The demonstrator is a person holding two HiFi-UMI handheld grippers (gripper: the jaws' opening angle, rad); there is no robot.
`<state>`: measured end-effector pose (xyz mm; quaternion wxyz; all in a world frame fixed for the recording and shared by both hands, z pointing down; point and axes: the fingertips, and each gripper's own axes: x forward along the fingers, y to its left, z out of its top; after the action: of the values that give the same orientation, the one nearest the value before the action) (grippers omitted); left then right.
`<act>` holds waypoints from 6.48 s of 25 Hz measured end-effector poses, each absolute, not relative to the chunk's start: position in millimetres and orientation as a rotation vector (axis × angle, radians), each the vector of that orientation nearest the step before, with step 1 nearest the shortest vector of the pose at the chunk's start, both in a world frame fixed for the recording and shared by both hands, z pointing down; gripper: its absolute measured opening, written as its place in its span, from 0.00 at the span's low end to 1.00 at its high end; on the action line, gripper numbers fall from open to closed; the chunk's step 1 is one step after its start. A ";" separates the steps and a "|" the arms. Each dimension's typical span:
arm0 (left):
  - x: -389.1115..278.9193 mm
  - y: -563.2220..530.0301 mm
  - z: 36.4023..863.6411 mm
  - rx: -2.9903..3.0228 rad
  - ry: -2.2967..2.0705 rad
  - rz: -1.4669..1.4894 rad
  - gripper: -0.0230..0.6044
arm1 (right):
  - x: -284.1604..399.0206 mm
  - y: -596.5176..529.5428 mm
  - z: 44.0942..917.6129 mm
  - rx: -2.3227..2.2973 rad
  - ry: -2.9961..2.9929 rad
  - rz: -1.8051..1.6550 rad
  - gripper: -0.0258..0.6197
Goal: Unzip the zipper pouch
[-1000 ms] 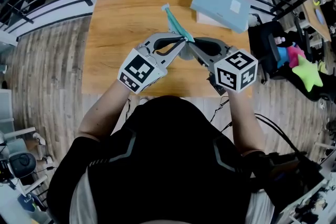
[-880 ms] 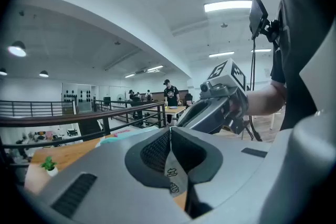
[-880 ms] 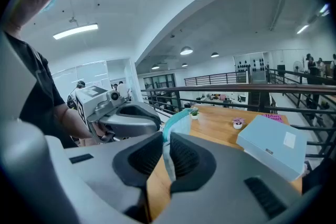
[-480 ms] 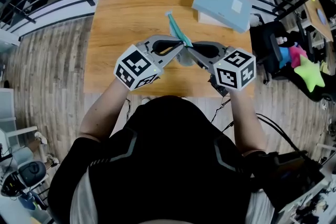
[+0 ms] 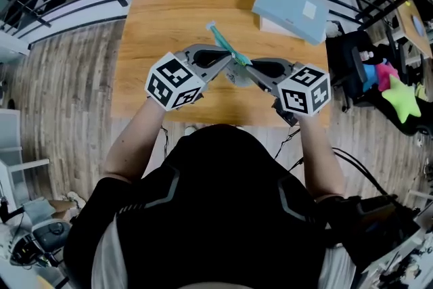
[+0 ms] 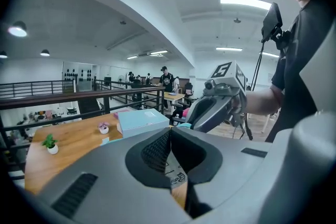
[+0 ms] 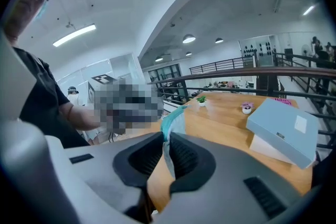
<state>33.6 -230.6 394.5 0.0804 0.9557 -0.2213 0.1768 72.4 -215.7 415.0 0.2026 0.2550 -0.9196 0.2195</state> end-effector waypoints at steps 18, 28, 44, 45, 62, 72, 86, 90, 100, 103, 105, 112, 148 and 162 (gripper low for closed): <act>-19.7 -263.9 401.6 2.699 -0.952 0.467 0.09 | 77.3 -226.8 420.9 0.711 -2.564 0.620 0.12; -45.5 -276.5 408.1 2.619 -1.074 0.474 0.09 | 87.4 -237.0 427.4 0.713 -2.563 0.627 0.12; -46.0 -298.0 432.8 2.552 -1.135 0.492 0.09 | 111.8 -265.2 447.2 0.743 -2.517 0.611 0.12; -42.1 -301.3 435.6 2.555 -1.126 0.497 0.09 | 115.7 -269.0 450.1 0.754 -2.509 0.600 0.12; -3.2 -364.7 499.8 2.385 -1.259 0.535 0.09 | 152.3 -358.2 532.4 0.711 -2.453 0.592 0.12; -43.2 -376.7 503.3 2.381 -1.408 0.560 0.09 | 103.5 -395.6 560.3 0.602 -2.517 0.502 0.12; -59.4 -301.4 643.0 2.123 -1.243 0.805 0.09 | 91.6 -319.7 667.9 0.419 -2.327 0.771 0.12; -57.8 -294.2 661.1 2.096 -1.204 0.816 0.09 | 92.4 -311.8 682.3 0.417 -2.293 0.813 0.12; -54.8 -290.3 683.5 2.075 -1.165 0.884 0.09 | 97.2 -294.7 702.9 0.435 -2.210 0.905 0.13; -55.6 -291.3 687.7 2.072 -1.157 0.882 0.09 | 97.8 -294.2 703.7 0.439 -2.202 0.912 0.12; -55.4 -291.0 689.3 2.081 -1.149 0.899 0.09 | 97.5 -295.0 703.7 0.451 -2.199 0.913 0.12; -54.7 -293.2 692.5 2.061 -1.175 0.821 0.09 | 99.1 -296.6 705.1 0.517 -2.191 0.945 0.12; -88.6 -279.2 352.6 2.681 -1.406 0.203 0.09 | 139.6 -266.6 350.8 1.304 -2.628 0.392 0.28; -109.4 -265.9 275.8 2.693 -1.530 0.079 0.09 | 150.7 -252.1 264.8 1.577 -2.584 0.080 0.06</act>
<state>-109.4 -265.9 275.8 0.0219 0.8690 -0.4936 0.0255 150.7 -252.1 264.8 0.0566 0.5198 -0.8520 0.0265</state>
